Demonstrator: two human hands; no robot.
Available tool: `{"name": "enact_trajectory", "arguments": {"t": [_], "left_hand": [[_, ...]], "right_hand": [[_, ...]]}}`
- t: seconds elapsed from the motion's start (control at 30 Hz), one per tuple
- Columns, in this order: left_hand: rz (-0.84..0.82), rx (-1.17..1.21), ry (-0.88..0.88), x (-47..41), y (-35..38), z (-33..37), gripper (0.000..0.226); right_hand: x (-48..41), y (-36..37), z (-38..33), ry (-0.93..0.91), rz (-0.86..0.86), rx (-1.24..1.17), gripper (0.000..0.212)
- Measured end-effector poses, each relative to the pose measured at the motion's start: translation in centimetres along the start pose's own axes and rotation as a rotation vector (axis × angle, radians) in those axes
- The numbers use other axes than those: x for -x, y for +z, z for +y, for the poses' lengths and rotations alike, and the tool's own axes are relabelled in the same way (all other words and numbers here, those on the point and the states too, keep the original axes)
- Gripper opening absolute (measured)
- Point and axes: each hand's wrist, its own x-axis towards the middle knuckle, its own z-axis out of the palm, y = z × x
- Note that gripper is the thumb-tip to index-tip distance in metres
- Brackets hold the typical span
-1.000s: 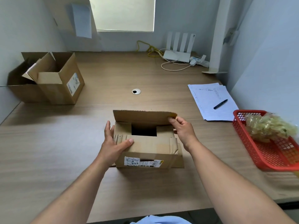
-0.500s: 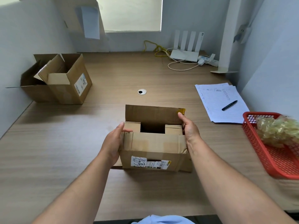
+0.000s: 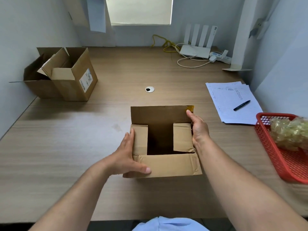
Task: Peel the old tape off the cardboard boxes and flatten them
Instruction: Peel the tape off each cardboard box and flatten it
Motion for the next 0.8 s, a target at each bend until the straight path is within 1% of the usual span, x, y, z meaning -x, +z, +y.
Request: {"name": "enact_trajectory", "arguments": {"t": [0.03,0.07,0.13,0.17,0.2,0.27,0.3,0.33,0.37,0.47,0.53,0.57,0.6,0.67,0.7,0.73,0.8], "left_hand": [[0.070,-0.060,0.030,0.0,0.3,-0.2,0.150],[0.112,-0.081,0.046,0.1,0.5,-0.4,0.148],[0.164,-0.093,0.049,0.3,0.6,-0.8,0.147],[0.190,-0.096,0.053,0.3,0.5,-0.9,0.148],[0.210,-0.093,0.061,0.2,0.6,-0.8,0.149],[0.235,-0.057,0.089,-0.2,0.6,-0.4,0.152],[0.243,-0.025,0.101,-0.4,0.6,-0.2,0.152],[0.251,0.012,0.106,-0.6,0.7,0.2,0.151],[0.263,0.047,0.107,-0.8,0.8,0.5,0.148],[0.338,0.076,0.094,-1.6,0.9,1.6,0.137],[0.401,0.052,0.030,-2.1,0.9,2.3,0.130],[0.434,0.038,-0.011,-2.4,0.8,2.8,0.126],[0.465,0.022,-0.057,-2.6,0.7,3.2,0.123],[0.486,-0.022,-0.148,-3.1,0.7,4.2,0.123],[0.488,-0.050,-0.194,-3.2,0.7,4.6,0.125],[0.487,-0.093,-0.232,-3.4,0.8,5.1,0.127],[0.491,-0.227,-0.290,-3.5,1.0,5.7,0.127]], "right_hand": [[0.0,0.0,0.0,-0.014,0.005,0.035,0.023],[0.1,0.0,0.0,-0.036,0.012,0.086,0.021],[0.4,-0.1,-0.3,-0.091,0.009,0.262,0.028],[0.7,0.0,-0.6,-0.124,-0.008,0.394,0.033],[1.2,0.0,-0.8,-0.154,-0.032,0.565,0.043],[2.1,0.0,-0.8,-0.194,-0.056,0.984,0.083],[2.6,0.0,-0.7,-0.209,-0.052,1.161,0.099],[3.3,0.1,-0.6,-0.229,-0.040,1.273,0.105],[3.8,0.1,-0.5,-0.242,-0.022,1.319,0.103],[4.5,-0.4,-1.1,-0.270,0.048,1.319,0.075],[4.8,-0.6,-1.8,-0.306,0.051,1.254,0.048],[4.9,-0.8,-2.1,-0.318,0.045,1.178,0.033],[4.9,-1.0,-2.4,-0.315,0.049,1.065,0.027],[4.7,-1.6,-2.8,-0.265,0.082,0.785,0.031],[4.5,-1.8,-2.8,-0.235,0.088,0.668,0.027],[4.5,-2.2,-2.8,-0.214,0.084,0.596,0.022],[4.4,-2.8,-2.7,-0.188,0.057,0.548,0.017]]}}
